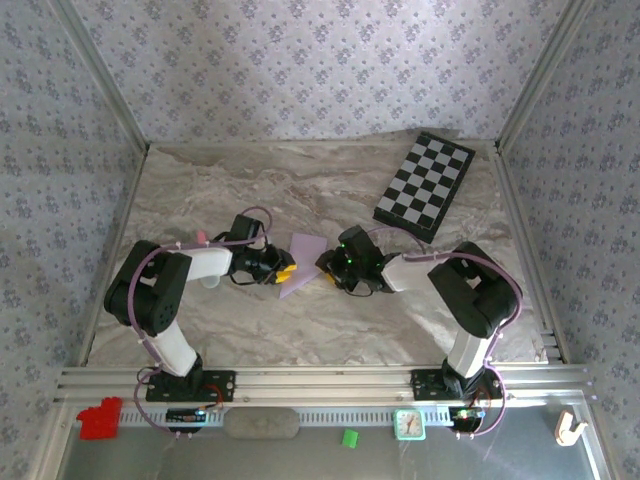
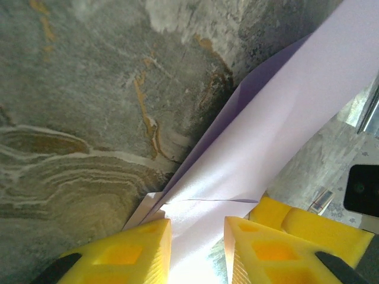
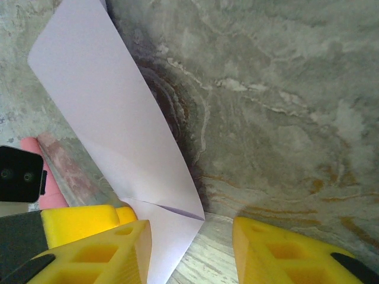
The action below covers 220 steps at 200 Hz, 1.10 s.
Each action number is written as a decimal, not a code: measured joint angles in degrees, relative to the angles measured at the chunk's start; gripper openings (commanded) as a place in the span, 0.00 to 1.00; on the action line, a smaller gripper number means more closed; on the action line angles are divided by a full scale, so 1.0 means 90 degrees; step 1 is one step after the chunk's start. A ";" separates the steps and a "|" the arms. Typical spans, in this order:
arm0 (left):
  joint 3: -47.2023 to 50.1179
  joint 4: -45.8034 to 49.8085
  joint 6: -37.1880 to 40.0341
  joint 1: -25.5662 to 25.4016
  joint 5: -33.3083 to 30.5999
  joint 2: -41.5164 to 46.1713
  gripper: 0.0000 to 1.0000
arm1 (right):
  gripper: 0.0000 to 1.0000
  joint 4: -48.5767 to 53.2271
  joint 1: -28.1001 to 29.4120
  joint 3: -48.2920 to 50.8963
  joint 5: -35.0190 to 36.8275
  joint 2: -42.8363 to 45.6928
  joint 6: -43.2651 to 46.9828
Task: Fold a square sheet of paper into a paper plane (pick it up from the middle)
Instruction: Fold the wing for the fifth time at the center of the table.
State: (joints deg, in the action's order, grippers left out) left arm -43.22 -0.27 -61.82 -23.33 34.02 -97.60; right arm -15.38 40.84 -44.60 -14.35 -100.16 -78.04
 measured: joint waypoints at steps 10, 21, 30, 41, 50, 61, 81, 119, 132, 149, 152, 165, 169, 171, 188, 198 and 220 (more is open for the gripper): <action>0.0010 -0.0017 -0.0027 0.0010 0.0029 0.0000 0.31 | 0.42 -0.0010 0.0010 -0.0051 -0.0029 -0.0051 0.0002; 0.0017 -0.0046 -0.0039 0.0010 0.0039 0.0000 0.31 | 0.41 -0.0049 0.0019 -0.0104 -0.0102 -0.0104 0.0002; 0.0024 -0.0058 -0.0046 0.0010 0.0053 0.0000 0.31 | 0.41 -0.0095 0.0044 -0.0143 -0.0155 -0.0163 0.0002; 0.0034 -0.0083 -0.0049 0.0017 0.0080 -0.0005 0.31 | 0.41 -0.0134 0.0075 -0.0182 -0.0214 -0.0206 0.0005; 0.0036 -0.0097 -0.0066 0.0027 0.0102 -0.0007 0.31 | 0.41 -0.0172 0.0100 -0.0214 -0.0265 -0.0248 0.0007; 0.0046 -0.0119 -0.0078 0.0051 0.0131 -0.0012 0.31 | 0.40 -0.0274 0.0129 -0.0223 -0.0342 -0.0296 0.0007; 0.0049 -0.0121 -0.0095 0.0051 0.0148 -0.0015 0.31 | 0.38 -0.0529 0.0146 -0.0223 -0.0469 -0.0357 0.0036; 0.0070 -0.0158 -0.0095 0.0092 0.0185 -0.0015 0.31 | 0.34 -0.1192 0.0146 -0.0202 -0.0551 -0.0359 0.0138; 0.0070 -0.0160 -0.0092 0.0095 0.0197 -0.0015 0.31 | 0.31 -0.1311 0.0146 -0.0175 -0.0551 -0.0359 0.0231; 0.0073 -0.0160 -0.0092 0.0095 0.0197 -0.0015 0.31 | 0.29 -0.1319 0.0143 -0.0168 -0.0549 -0.0359 0.0352; 0.0073 -0.0163 -0.0090 0.0095 0.0197 -0.0015 0.31 | 0.29 -0.1319 0.0143 -0.0168 -0.0549 -0.0359 0.0379; 0.0073 -0.0160 -0.0090 0.0095 0.0197 -0.0015 0.31 | 0.28 -0.1311 0.0126 -0.0168 -0.0549 -0.0359 0.0457; 0.0073 -0.0160 -0.0090 0.0095 0.0197 -0.0015 0.31 | 0.28 -0.1307 0.0119 -0.0168 -0.0549 -0.0359 0.0469; 0.0073 -0.0160 -0.0090 0.0095 0.0197 -0.0015 0.31 | 0.28 -0.1294 0.0114 -0.0168 -0.0549 -0.0359 0.0483; 0.0073 -0.0160 -0.0085 0.0095 0.0197 -0.0015 0.31 | 0.27 -0.1219 0.0056 -0.0168 -0.0551 -0.0359 0.0542; 0.0073 -0.0158 -0.0070 0.0095 0.0197 -0.0015 0.31 | 0.26 -0.1168 0.0002 -0.0168 -0.0554 -0.0359 0.0578; 0.0073 -0.0151 -0.0039 0.0095 0.0202 -0.0015 0.31 | 0.23 -0.1083 -0.0102 -0.0168 -0.0559 -0.0359 0.0636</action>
State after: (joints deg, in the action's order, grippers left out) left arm -42.57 -1.63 -62.17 -22.48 35.83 -97.73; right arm -25.12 39.92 -46.11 -19.38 -103.39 -72.31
